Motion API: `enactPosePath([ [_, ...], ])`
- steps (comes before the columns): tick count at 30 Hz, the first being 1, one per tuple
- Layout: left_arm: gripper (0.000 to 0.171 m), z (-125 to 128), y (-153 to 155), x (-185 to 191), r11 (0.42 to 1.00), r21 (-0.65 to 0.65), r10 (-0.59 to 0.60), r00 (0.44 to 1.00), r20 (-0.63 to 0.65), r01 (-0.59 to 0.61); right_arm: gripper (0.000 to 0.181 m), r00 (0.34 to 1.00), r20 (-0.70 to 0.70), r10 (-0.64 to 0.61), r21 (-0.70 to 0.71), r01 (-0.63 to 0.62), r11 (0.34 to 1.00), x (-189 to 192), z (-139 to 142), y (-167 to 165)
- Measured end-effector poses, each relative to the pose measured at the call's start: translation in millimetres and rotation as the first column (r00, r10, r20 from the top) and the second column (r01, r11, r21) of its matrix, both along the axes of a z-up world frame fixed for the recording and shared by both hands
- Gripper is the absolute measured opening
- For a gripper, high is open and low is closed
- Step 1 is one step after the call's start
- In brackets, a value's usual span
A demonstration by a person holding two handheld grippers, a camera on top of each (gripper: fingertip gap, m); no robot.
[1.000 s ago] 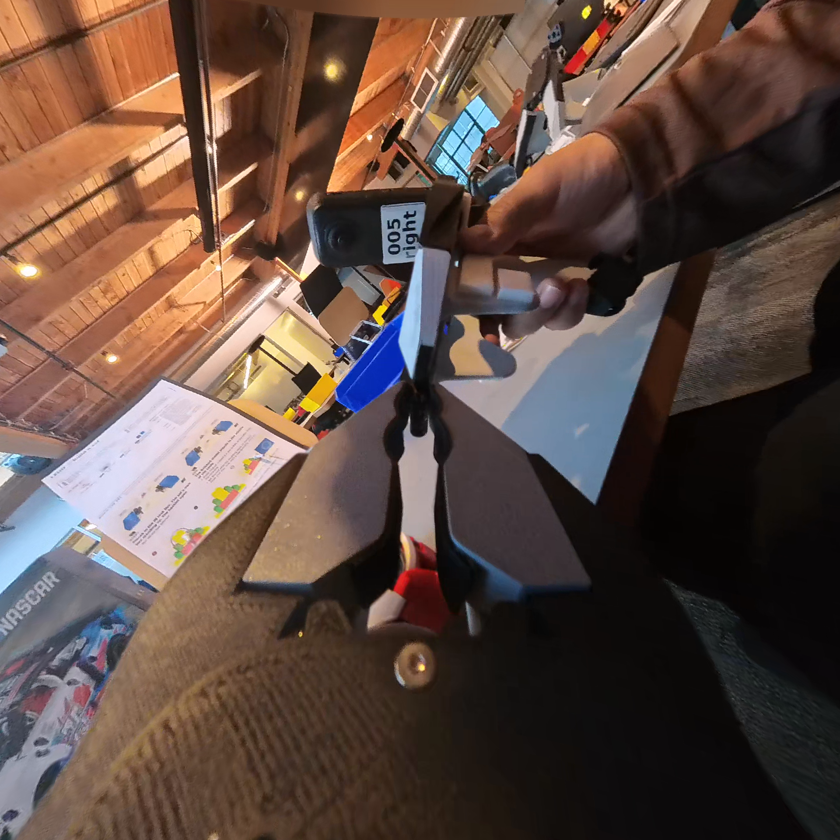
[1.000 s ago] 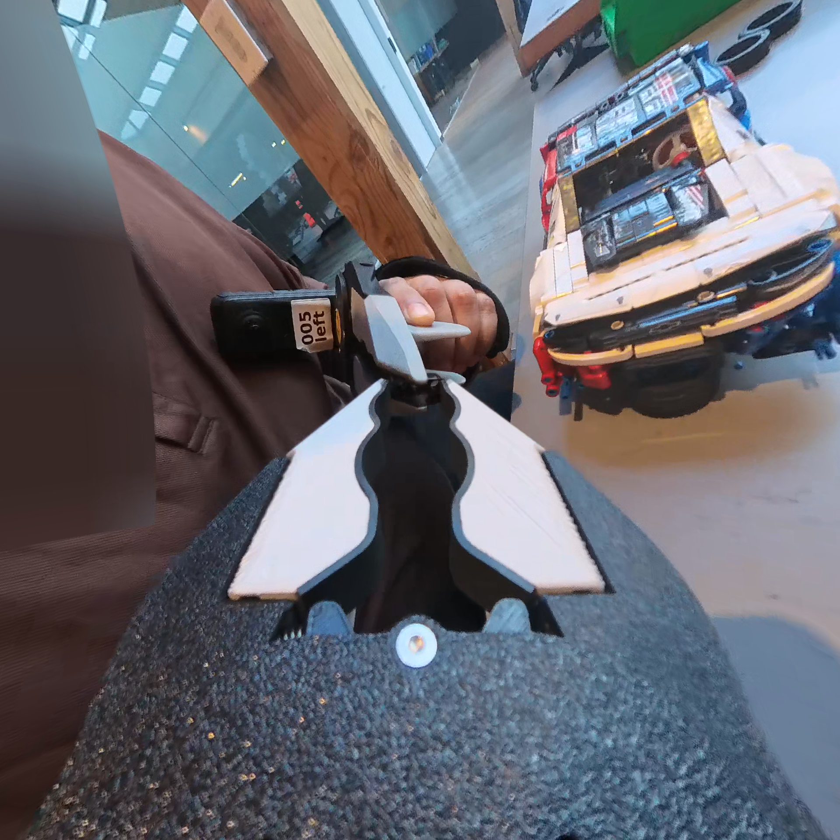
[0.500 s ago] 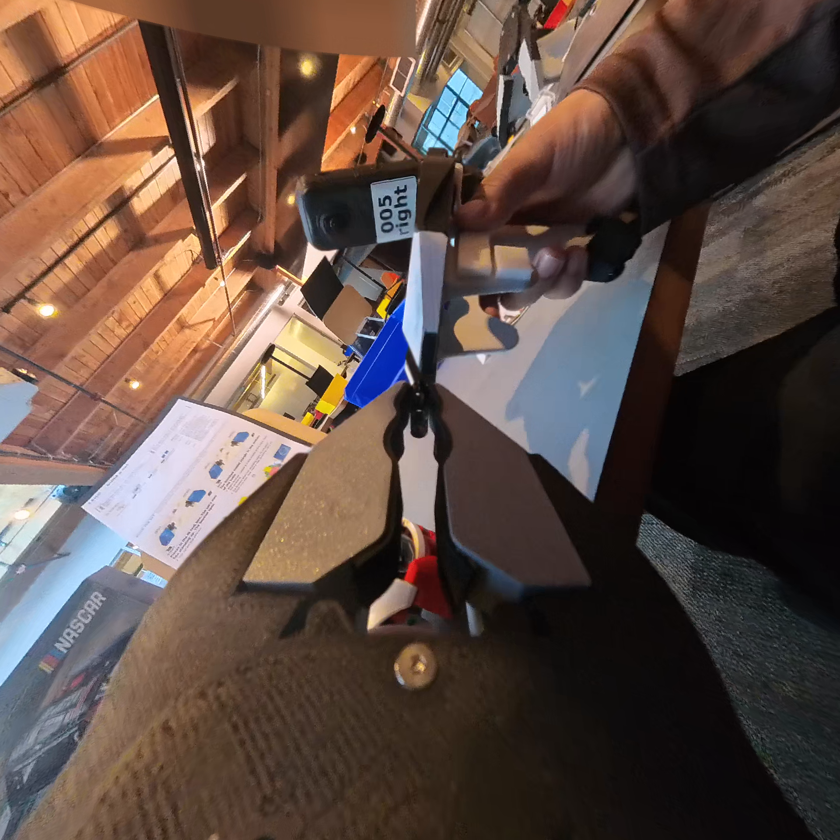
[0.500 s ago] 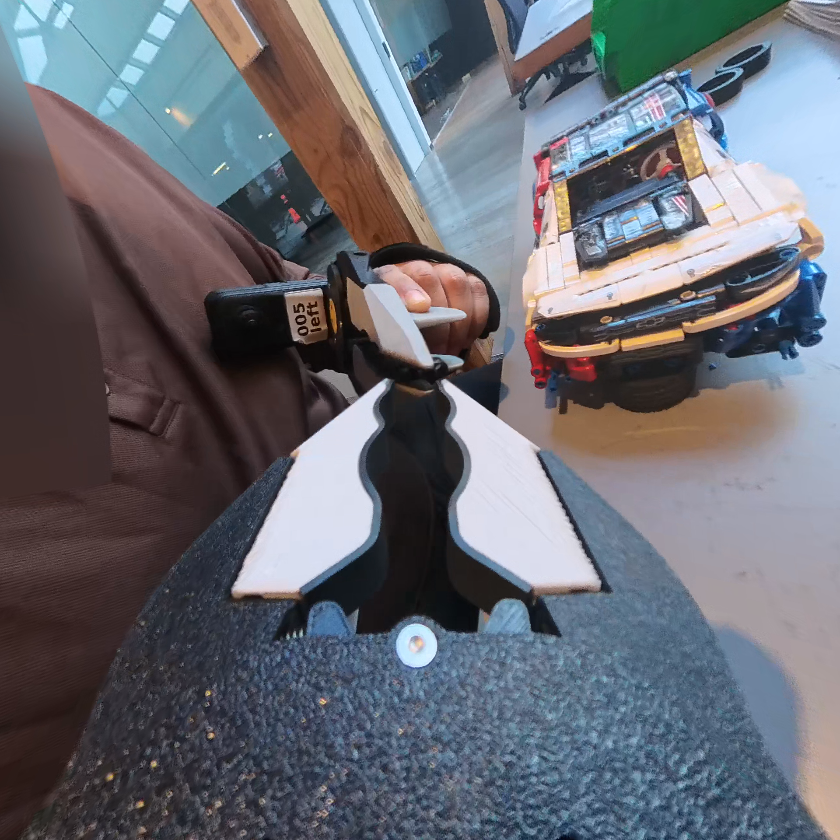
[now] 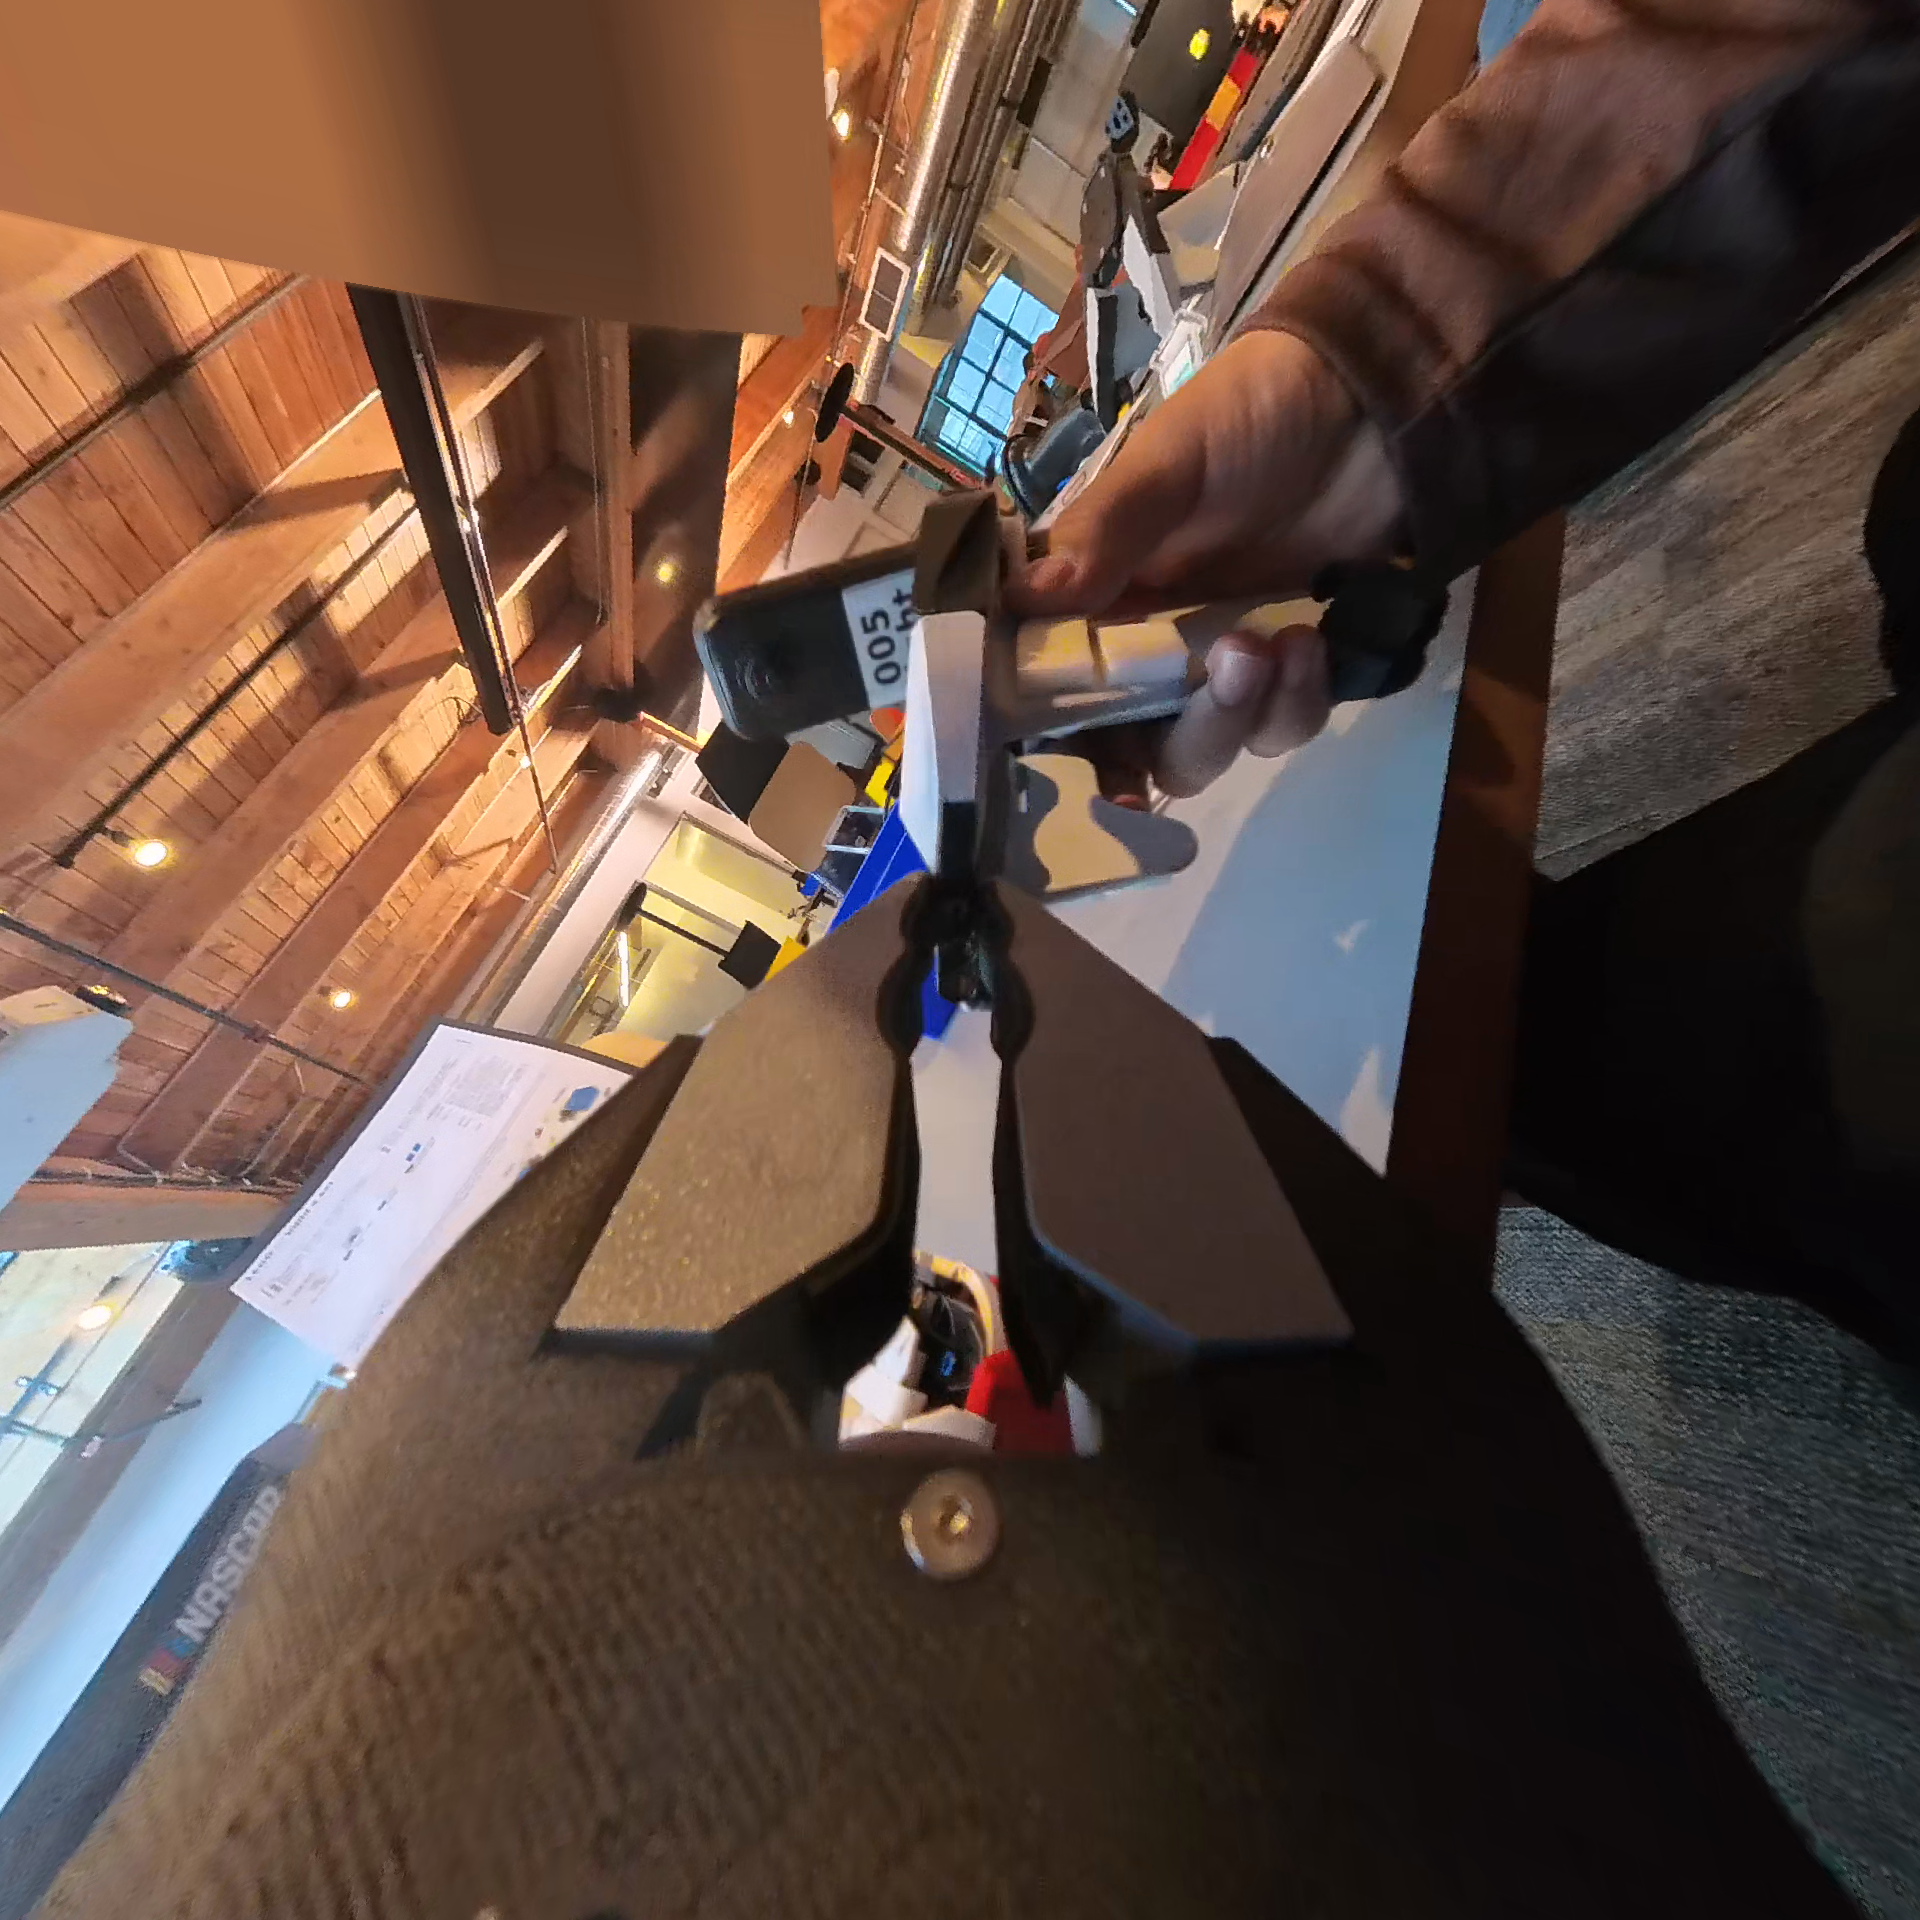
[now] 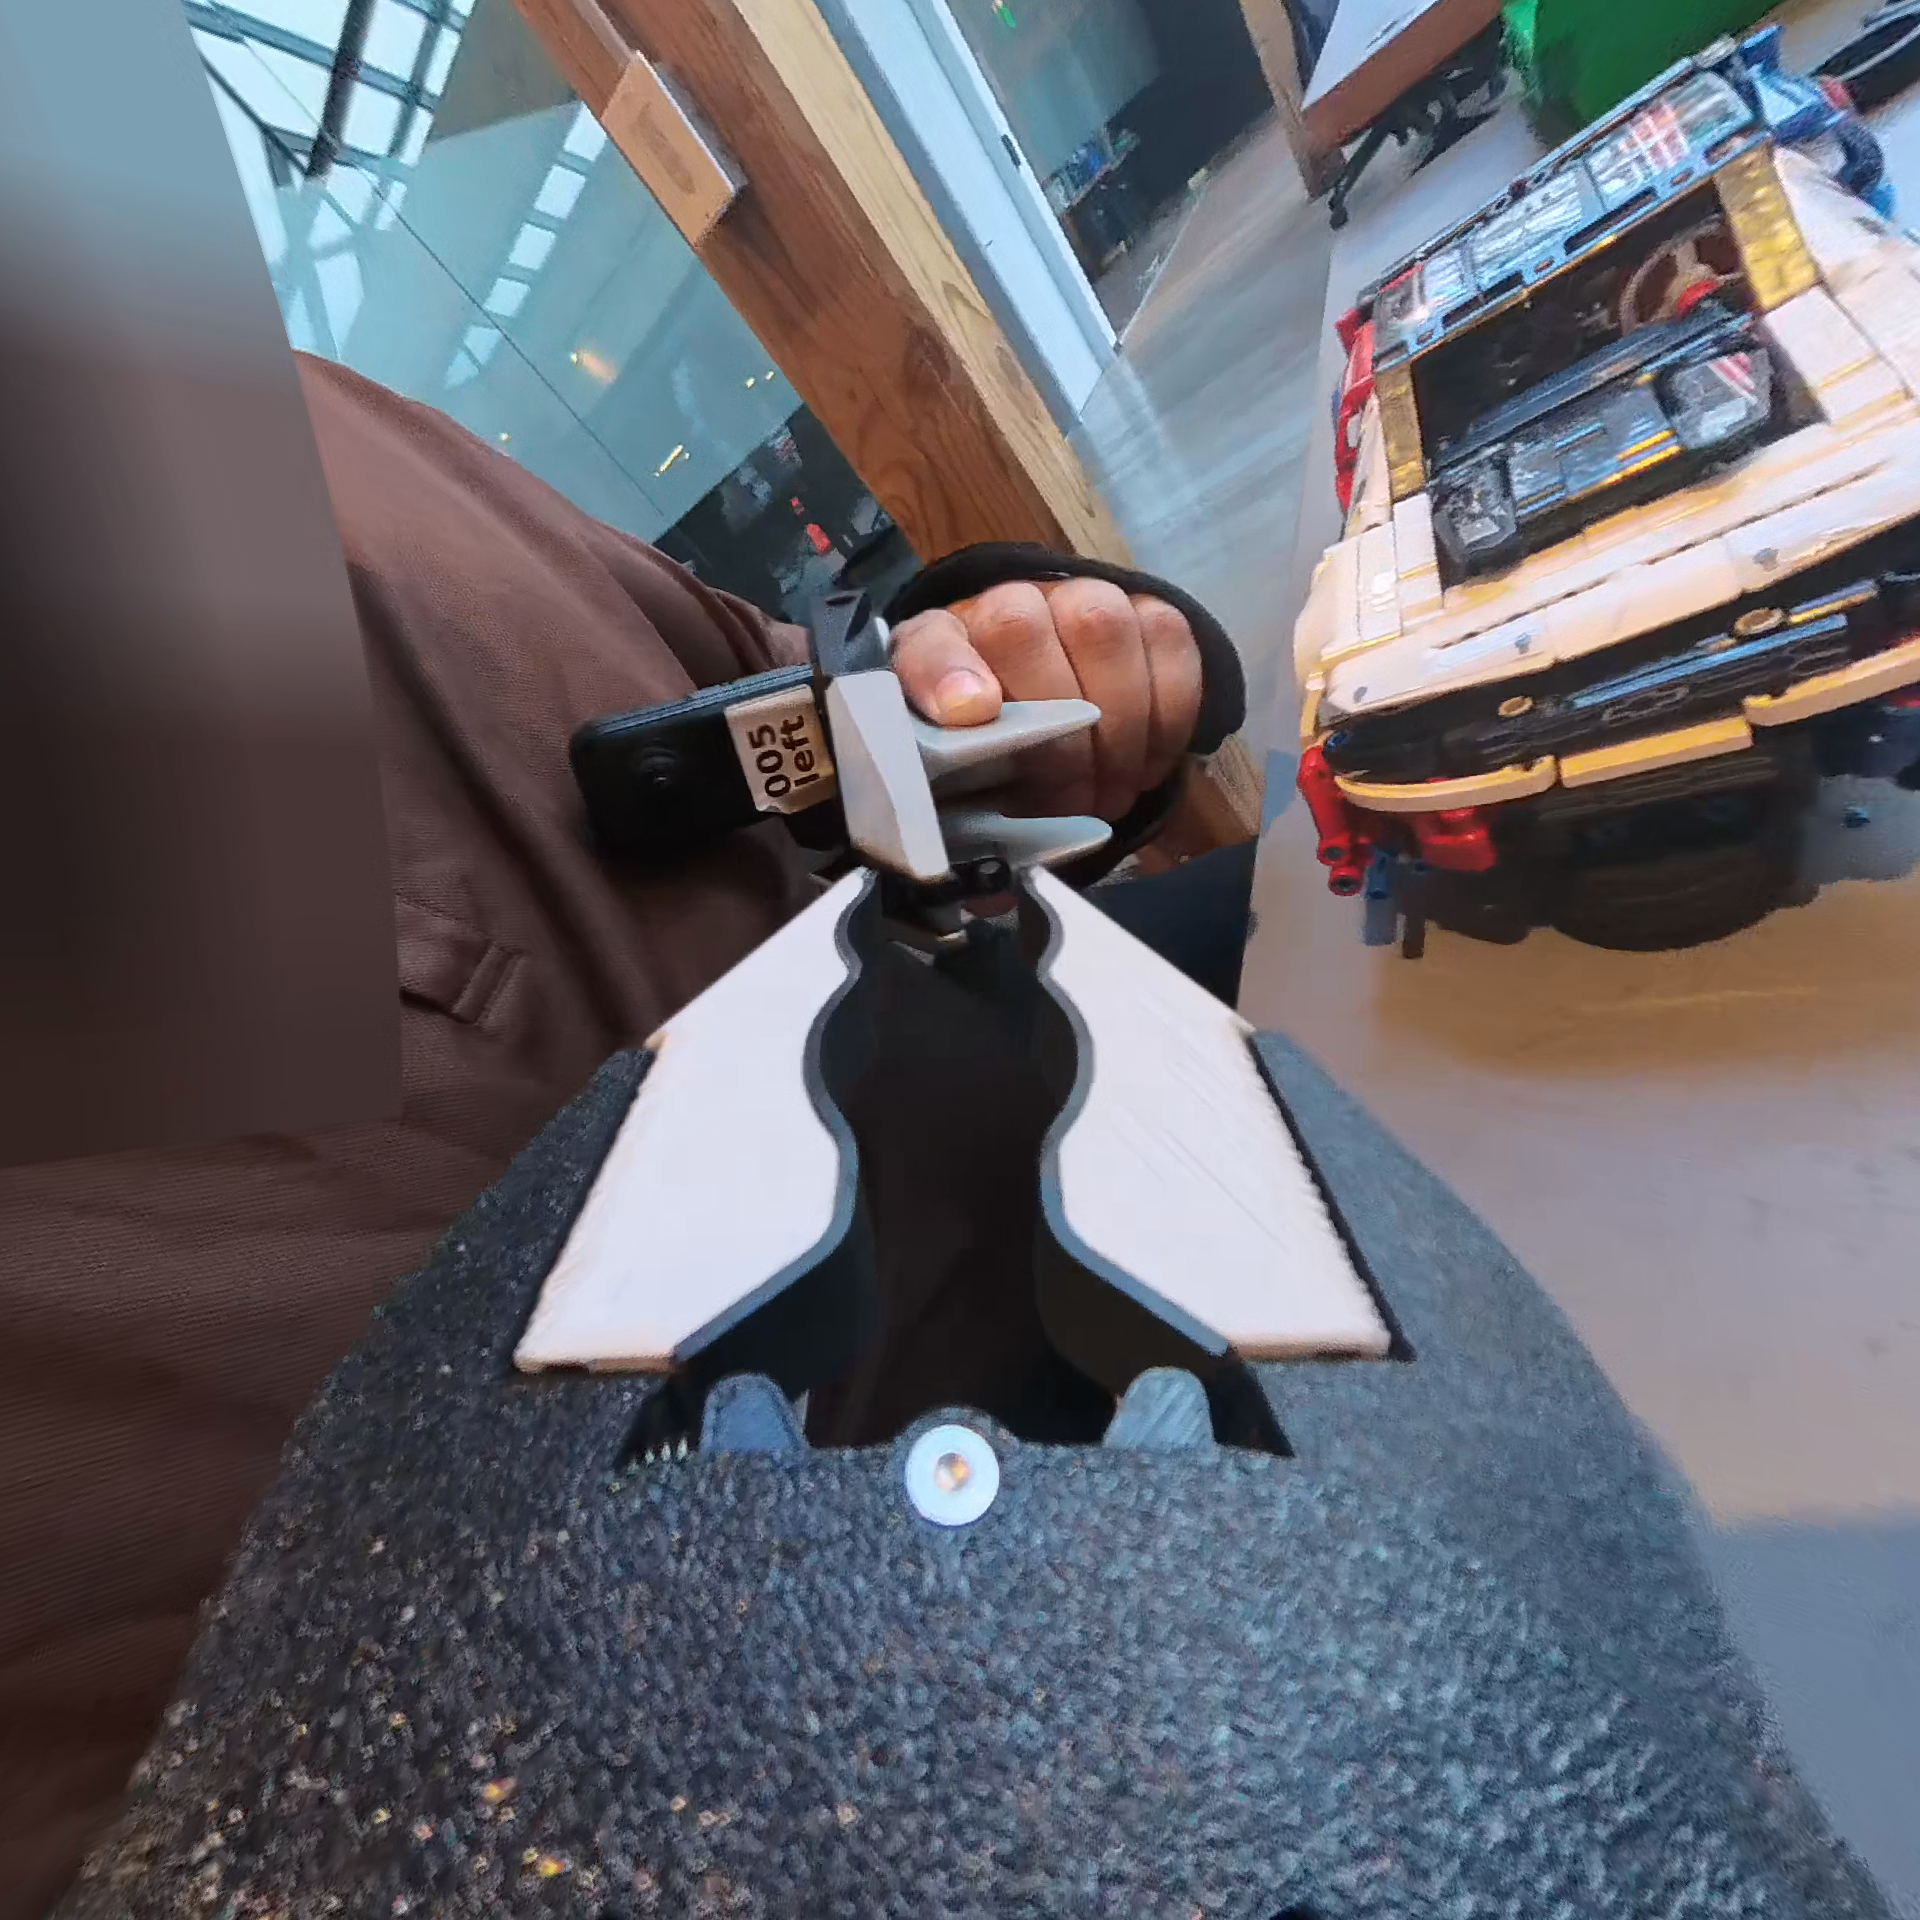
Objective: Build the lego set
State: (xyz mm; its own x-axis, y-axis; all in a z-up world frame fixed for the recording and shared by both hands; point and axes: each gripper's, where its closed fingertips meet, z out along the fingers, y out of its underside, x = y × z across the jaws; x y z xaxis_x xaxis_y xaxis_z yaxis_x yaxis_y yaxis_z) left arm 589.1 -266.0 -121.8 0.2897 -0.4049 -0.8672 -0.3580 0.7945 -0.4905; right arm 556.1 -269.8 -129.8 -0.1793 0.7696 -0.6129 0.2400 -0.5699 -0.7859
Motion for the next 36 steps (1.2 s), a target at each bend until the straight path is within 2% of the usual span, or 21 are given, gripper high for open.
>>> enactPosePath([
  [2,0.005,-1.6,2.4,-0.2,1.0,0.015,0.002,1.0,-0.015,-0.002,0.022,1.0,-0.007,0.003,0.002,-0.003,1.0,0.6,-1.6,0.8],
  [5,0.005,-6.1,3.3,1.4,0.999,0.046,-0.006,0.998,-0.056,0.009,0.022,1.0,0.006,-0.013,0.096,0.012,0.995,2.8,-4.8,2.5],
  [8,0.006,-6.7,6.4,3.4,1.0,-0.021,-0.014,0.999,-0.032,0.013,0.022,0.998,0.007,-0.059,0.177,0.057,0.982,5.3,-4.6,9.4],
  [14,0.008,-11.9,22.6,7.2,0.99,-0.121,0.079,0.996,0.036,-0.074,0.021,0.989,0.023,-0.149,0.209,0.141,0.968,10.8,-11.7,25.9],
  [18,0.023,-13.0,21.7,0.7,0.966,-0.252,0.089,0.992,0.085,-0.065,0.021,0.964,0.053,-0.26,0.313,0.232,0.921,11.4,-19.5,41.5],
  [22,0.035,-9.2,25.7,-30.6,0.896,-0.435,0.152,0.981,0.12,-0.086,0.021,0.909,0.114,-0.4,0.448,0.313,0.838,7.4,-34.0,57.1],
  [25,0.043,-5.1,37.0,-66.2,0.824,-0.545,0.253,0.961,0.112,-0.153,0.021,0.882,0.164,-0.442,0.534,0.298,0.792,0.8,-43.2,60.8],
  [28,0.057,-2.2,41.1,-87.5,0.756,-0.63,0.259,0.965,0.036,-0.179,0.021,0.86,0.239,-0.451,0.58,0.246,0.776,-8.4,-56.8,58.9],
  [32,0.075,-12.9,47.2,-98.8,0.655,-0.717,0.196,0.97,-0.144,-0.238,0.021,0.843,0.254,-0.474,0.581,0.258,0.772,-18.7,-59.4,61.1],
  [34,0.075,-20.1,55.8,-103.7,0.638,-0.714,0.19,0.958,-0.215,-0.287,0.021,0.824,0.308,-0.475,0.553,0.251,0.795,-19.6,-67.3,62.4],
  [36,0.078,-25.9,63.9,-106.2,0.656,-0.678,0.193,0.942,-0.273,-0.331,0.021,0.818,0.339,-0.465,0.507,0.257,0.823,-21.9,-70.9,60.4],
])
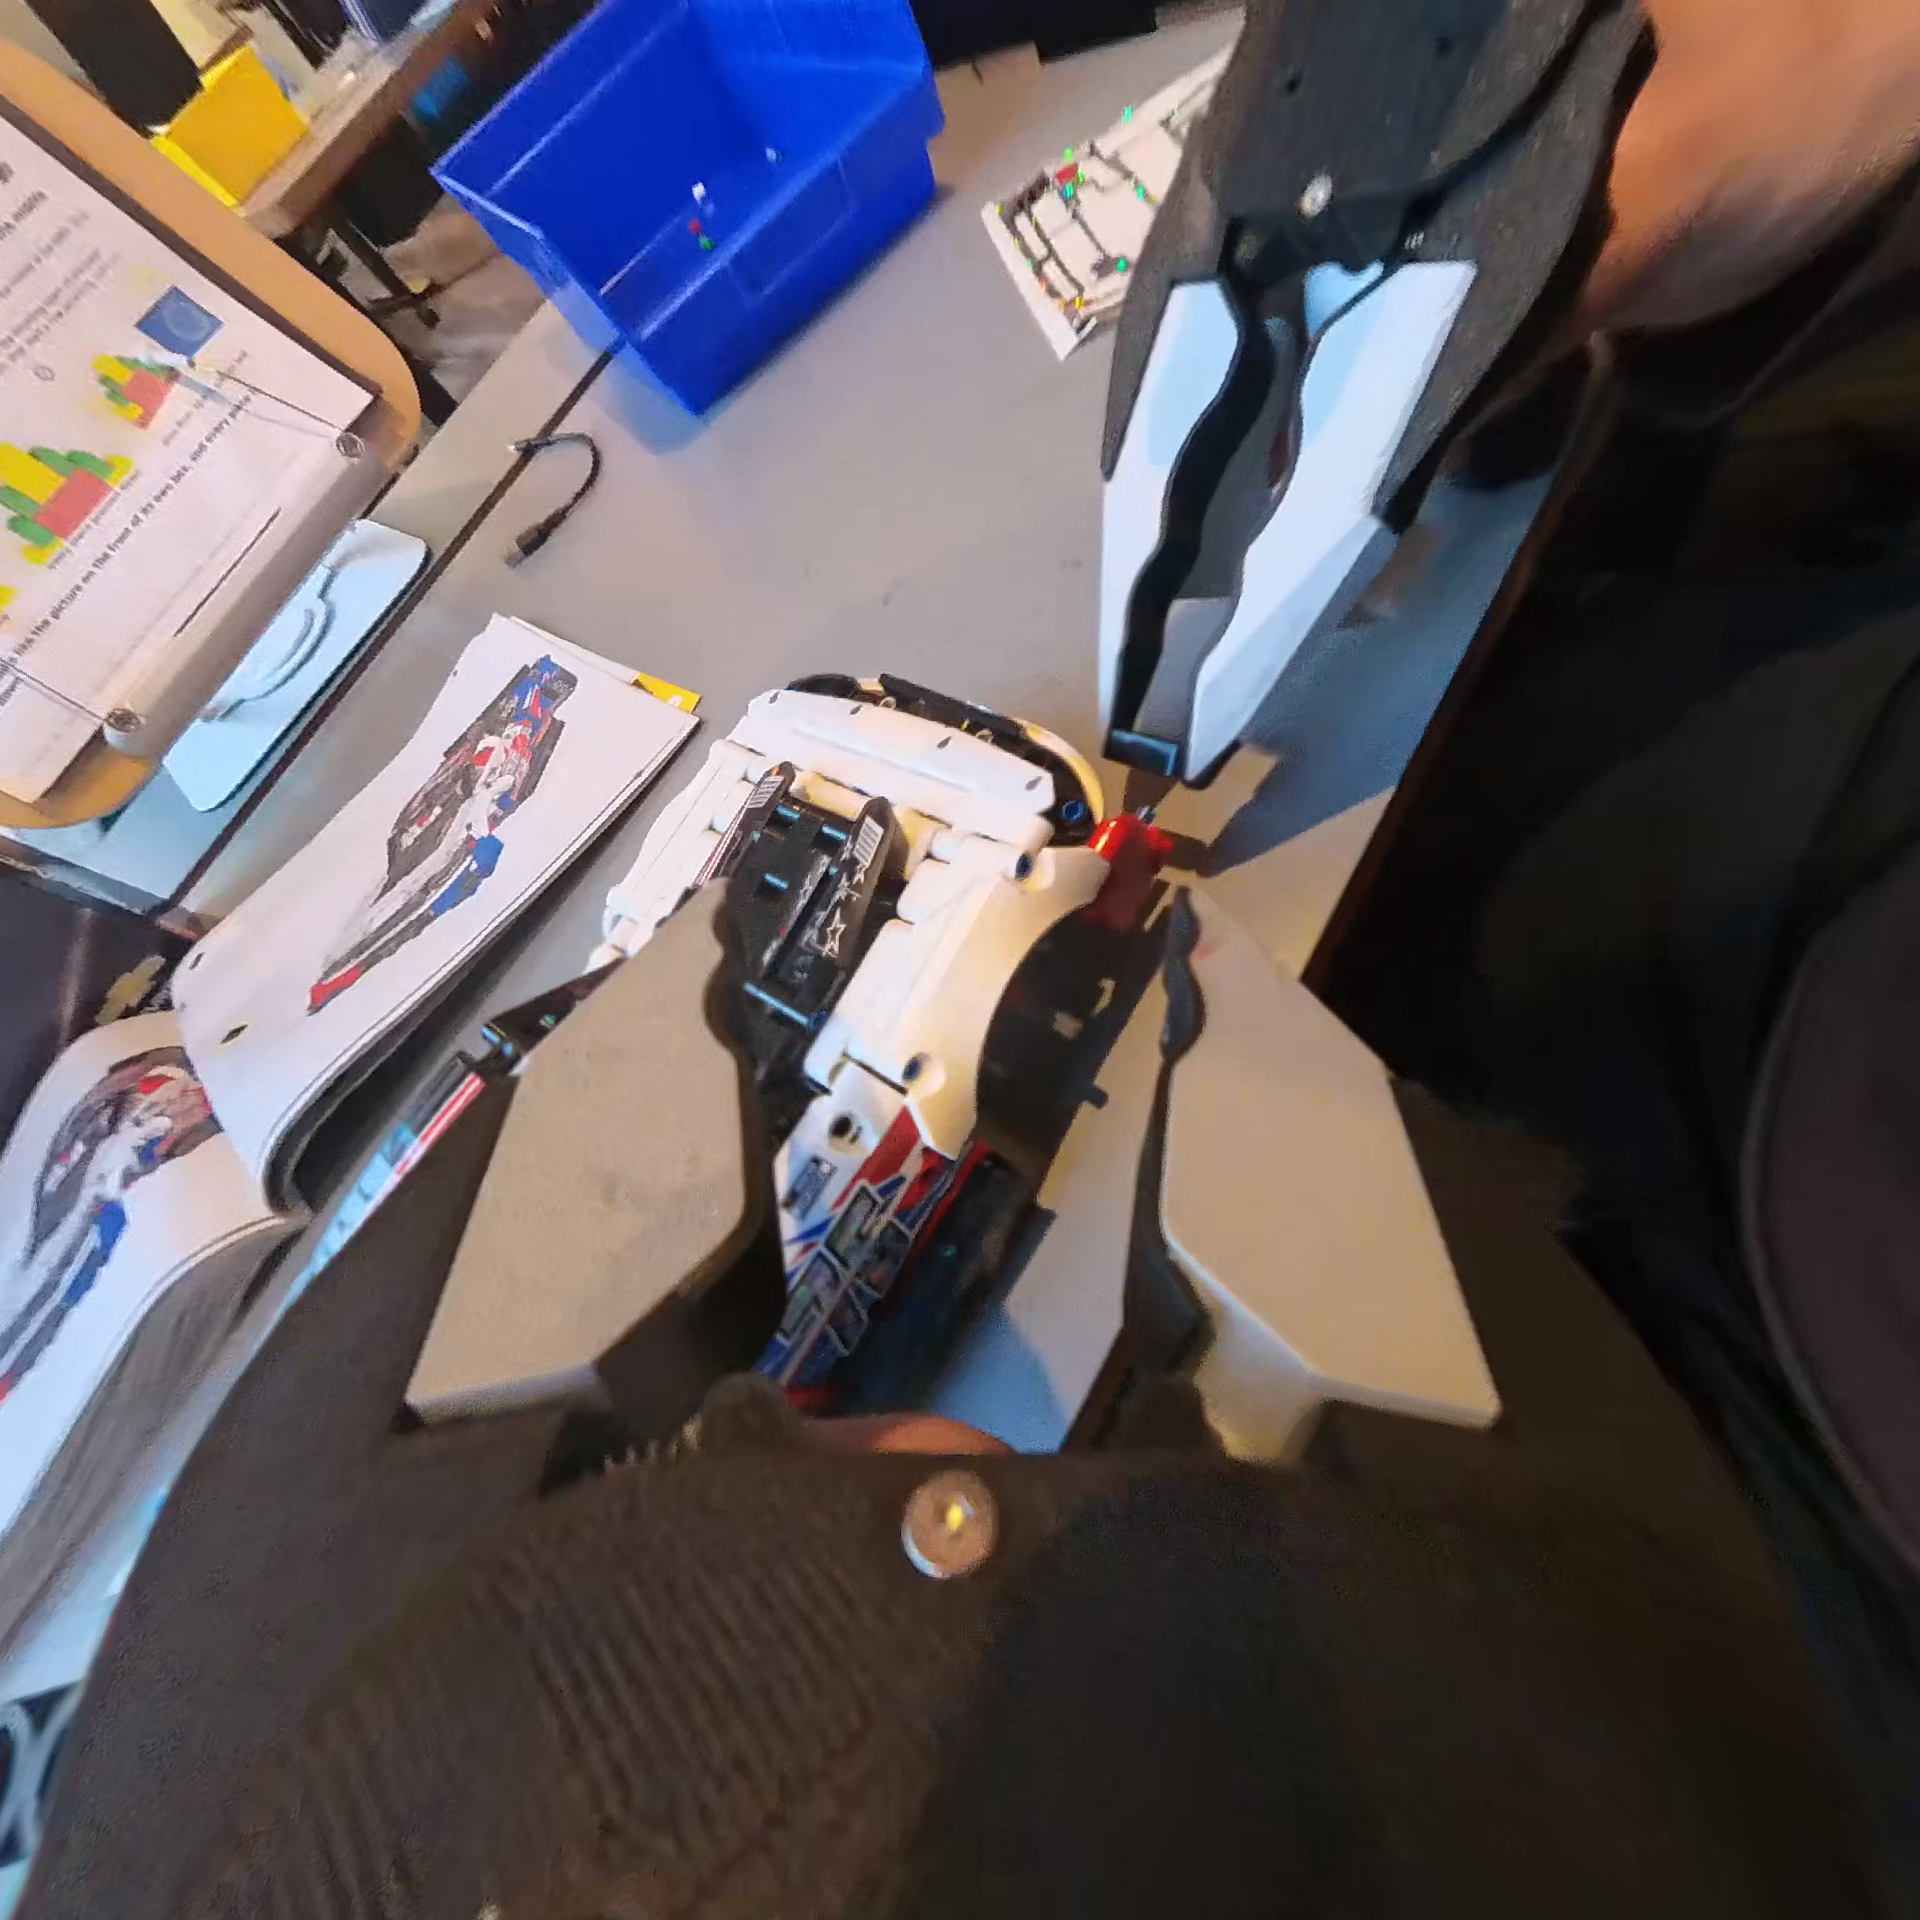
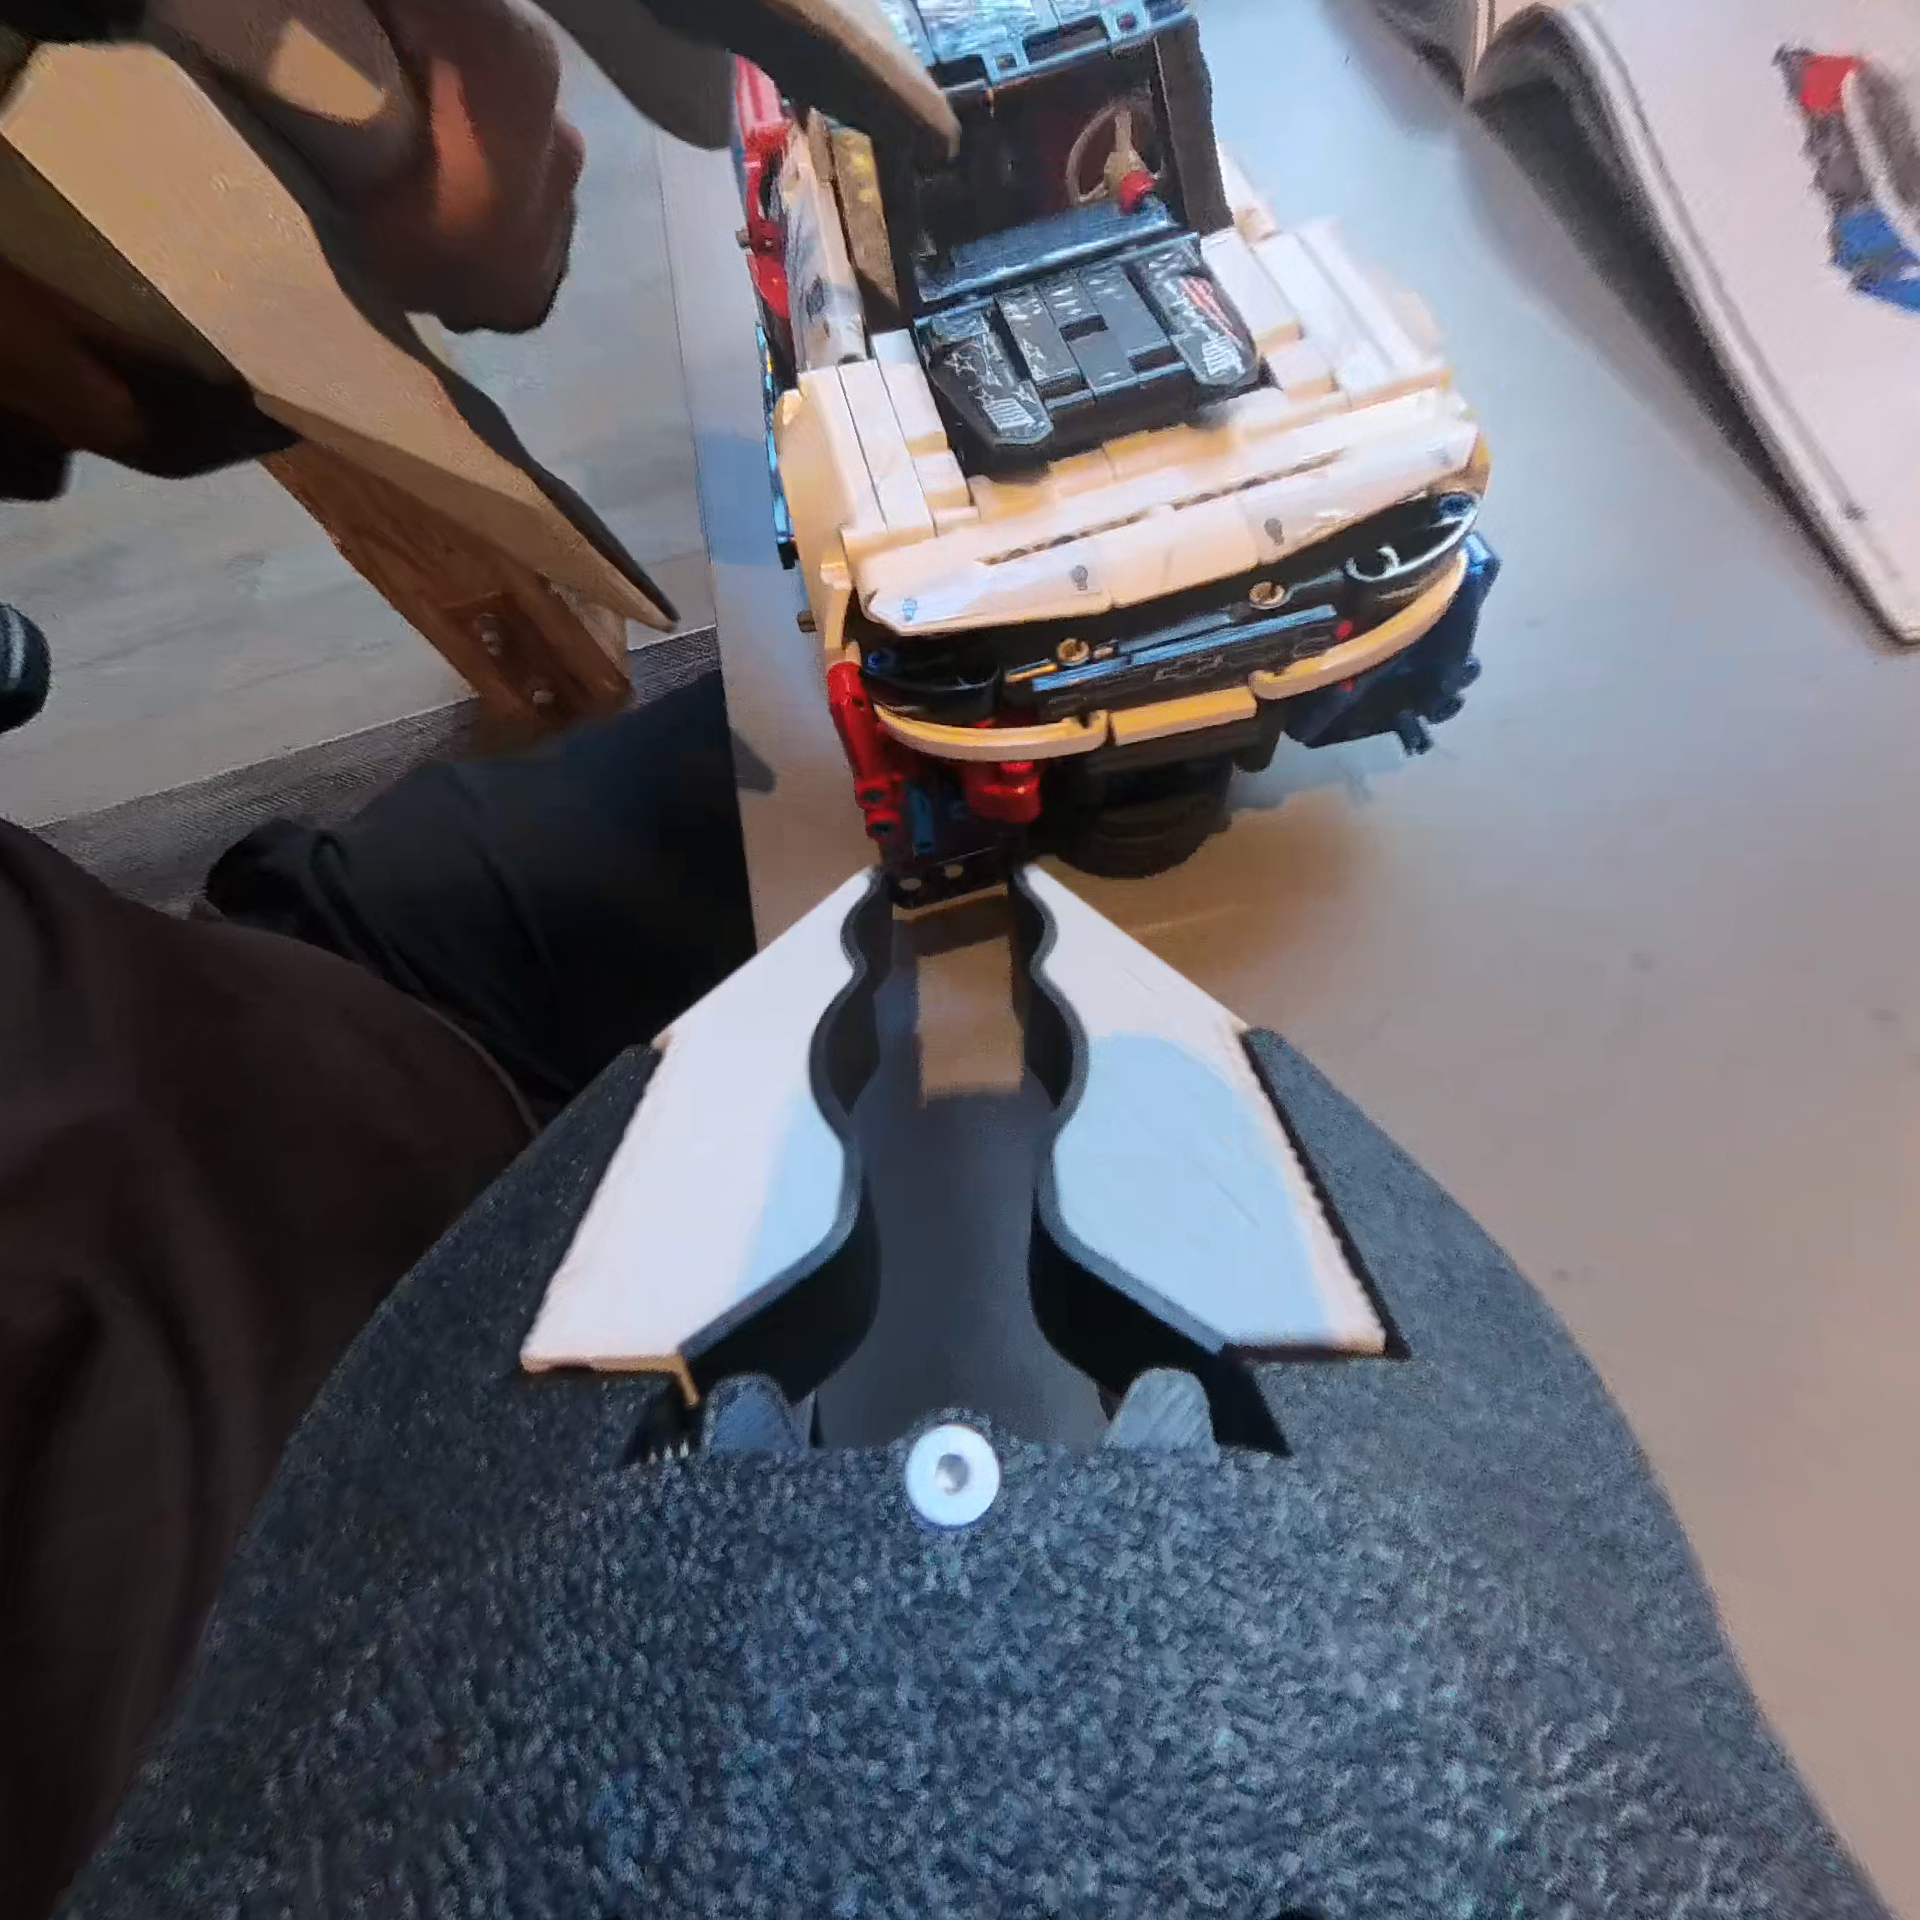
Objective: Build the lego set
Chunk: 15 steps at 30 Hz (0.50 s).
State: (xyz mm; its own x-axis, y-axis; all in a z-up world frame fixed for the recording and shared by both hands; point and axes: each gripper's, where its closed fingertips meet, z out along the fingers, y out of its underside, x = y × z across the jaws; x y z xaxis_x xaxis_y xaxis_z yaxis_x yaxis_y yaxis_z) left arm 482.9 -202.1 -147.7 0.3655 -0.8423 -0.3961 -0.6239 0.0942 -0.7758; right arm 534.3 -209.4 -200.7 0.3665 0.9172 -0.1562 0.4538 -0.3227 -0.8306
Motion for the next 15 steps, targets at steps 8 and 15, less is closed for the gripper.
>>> enactPosePath([
  [8,0.068,-11.0,-10.9,18.1,0.999,-0.021,0.025,0.998,0.058,-0.024,0.021,0.999,0.001,-0.034,-0.022,0.034,0.999,-2.3,-1.4,1.5],
  [15,0.071,-3.9,-0.1,-31.1,0.98,0.052,0.191,0.979,0.065,-0.194,0.021,0.999,0.024,-0.032,-0.03,0.033,0.999,-3.7,-5.5,5.5],
])
